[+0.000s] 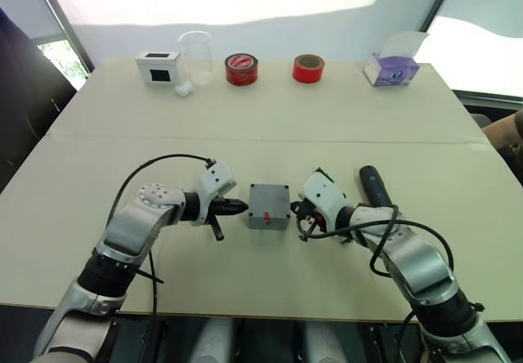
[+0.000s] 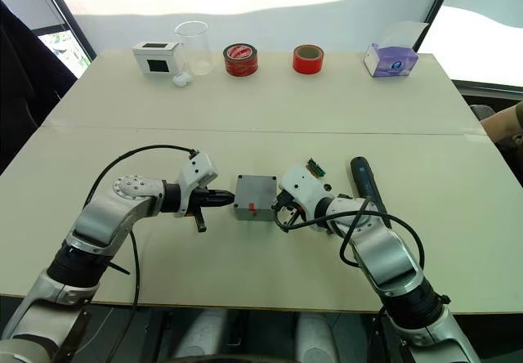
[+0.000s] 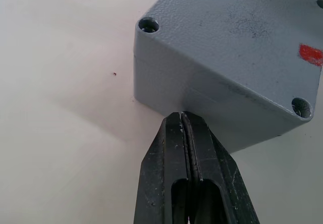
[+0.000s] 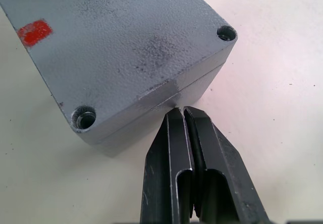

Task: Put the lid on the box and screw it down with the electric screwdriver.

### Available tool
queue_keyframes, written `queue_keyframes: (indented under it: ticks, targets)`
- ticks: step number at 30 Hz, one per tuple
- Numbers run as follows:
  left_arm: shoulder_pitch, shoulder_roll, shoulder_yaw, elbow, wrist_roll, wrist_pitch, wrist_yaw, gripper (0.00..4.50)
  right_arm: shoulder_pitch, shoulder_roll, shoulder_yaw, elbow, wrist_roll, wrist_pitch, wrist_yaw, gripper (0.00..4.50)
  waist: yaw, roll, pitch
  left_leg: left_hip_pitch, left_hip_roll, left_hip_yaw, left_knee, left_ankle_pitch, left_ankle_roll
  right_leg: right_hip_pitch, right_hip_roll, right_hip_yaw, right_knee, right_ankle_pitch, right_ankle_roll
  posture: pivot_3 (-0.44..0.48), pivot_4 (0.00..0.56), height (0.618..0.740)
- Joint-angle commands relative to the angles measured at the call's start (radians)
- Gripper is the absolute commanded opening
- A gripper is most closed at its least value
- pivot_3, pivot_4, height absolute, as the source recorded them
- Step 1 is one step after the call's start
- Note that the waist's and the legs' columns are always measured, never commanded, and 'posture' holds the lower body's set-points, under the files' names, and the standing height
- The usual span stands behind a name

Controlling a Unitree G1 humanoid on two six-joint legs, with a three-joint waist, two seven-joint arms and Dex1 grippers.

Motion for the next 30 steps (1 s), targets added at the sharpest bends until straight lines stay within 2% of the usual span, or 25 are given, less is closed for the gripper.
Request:
queue_keyframes:
  ticks: [1,6,8,11,14,17,18,19,22,24,27,30]
  targets:
    - [-0.018,-0.013,0.021,0.007,0.0,-0.047,0.03,0.0,0.0,0.005,-0.017,-0.061,0.038,-0.007,0.002,0.04,0.0,0.0,0.0,0.0,0.0,0.0,0.0,0.0,0.0,0.0,0.0,0.0,0.0,0.0,0.0,0.0,0.15,0.74]
    - [-0.03,-0.012,0.056,0.029,0.016,-0.082,0.082,0.0,0.014,0.002,-0.052,-0.114,0.067,0.04,-0.014,0.04,0.0,0.0,0.0,0.0,0.0,0.0,0.0,0.0,0.0,0.0,0.0,0.0,0.0,0.0,0.0,0.0,0.15,0.74]
    - [-0.025,0.008,0.112,0.028,0.018,-0.129,0.107,0.0,0.002,-0.07,-0.112,-0.202,0.107,0.103,0.028,0.04,0.0,0.001,0.001,0.0,0.0,0.0,0.0,0.0,0.0,-0.001,0.0,0.0,0.0,0.0,0.0,0.0,0.15,0.74]
    - [-0.027,0.08,0.149,0.045,-0.016,-0.237,0.008,0.0,-0.07,-0.081,-0.29,-0.264,0.23,0.262,0.064,0.04,-0.002,0.0,0.001,-0.005,0.0,-0.001,0.0,0.0,-0.001,-0.005,0.0,0.0,0.0,0.0,0.0,0.0,0.15,0.74]
    - [-0.1,0.1,0.204,0.031,-0.137,-0.105,-0.048,0.0,-0.081,-0.131,-0.415,-0.278,0.281,0.368,0.075,0.04,0.007,0.0,0.001,-0.005,0.0,-0.001,0.0,0.0,-0.001,-0.005,-0.001,-0.001,0.0,0.0,-0.001,0.0,0.15,0.74]
    - [-0.121,0.131,0.206,-0.066,-0.206,-0.057,-0.101,0.0,0.015,-0.177,-0.526,-0.306,0.335,0.427,0.109,0.04,0.011,0.0,0.001,-0.006,-0.001,-0.003,0.0,0.0,0.0,-0.002,-0.003,-0.004,-0.002,0.0,-0.001,0.0,0.15,0.74]
    - [-0.11,0.155,0.192,-0.116,-0.228,-0.045,-0.136,0.0,0.067,-0.184,-0.572,-0.315,0.35,0.439,0.119,0.27,0.009,0.0,0.001,-0.006,-0.002,-0.002,0.0,-0.001,0.001,-0.002,-0.004,-0.003,-0.003,0.0,-0.001,0.0,0.15,0.74]
    - [-0.095,0.179,0.178,-0.163,-0.248,-0.033,-0.167,0.0,0.115,-0.194,-0.604,-0.32,0.355,0.442,0.122,0.27,0.006,0.0,0.001,-0.006,-0.002,-0.002,0.0,-0.001,0.002,-0.002,-0.004,-0.003,-0.003,0.0,-0.001,0.0,0.15,0.74]
    - [-0.056,0.235,0.135,-0.258,-0.279,-0.026,-0.23,0.0,0.233,-0.231,-0.642,-0.336,0.374,0.393,0.137,1.36,-0.003,0.002,0.001,-0.006,-0.002,-0.001,0.0,-0.001,0.002,-0.002,-0.004,-0.001,-0.005,0.0,0.0,0.0,0.15,0.74]
    - [-0.045,0.255,0.105,-0.286,-0.275,-0.034,-0.248,0.0,0.276,-0.212,-0.658,-0.346,0.396,0.38,0.13,2.1,-0.006,0.002,0.001,-0.006,-0.001,0.0,0.0,-0.001,0.002,-0.002,-0.004,-0.001,-0.005,0.001,0.0,0.0,0.15,0.74]
    - [-0.043,0.263,0.083,-0.297,-0.271,-0.044,-0.253,0.0,0.317,-0.185,-0.667,-0.359,0.423,0.362,0.113,3.43,-0.002,0.002,0.001,-0.005,0.0,0.0,0.0,-0.001,0.002,-0.002,-0.003,-0.002,-0.002,0.0,0.0,0.0,0.15,0.74]
    - [-0.041,0.263,0.067,-0.304,-0.268,-0.047,-0.253,0.0,0.356,-0.166,-0.632,-0.356,0.406,0.331,0.056,4.47,0.003,0.002,0.001,-0.005,0.0,0.0,0.0,-0.001,0.002,-0.002,-0.003,-0.002,-0.002,0.0,0.0,0.0,0.15,0.74]
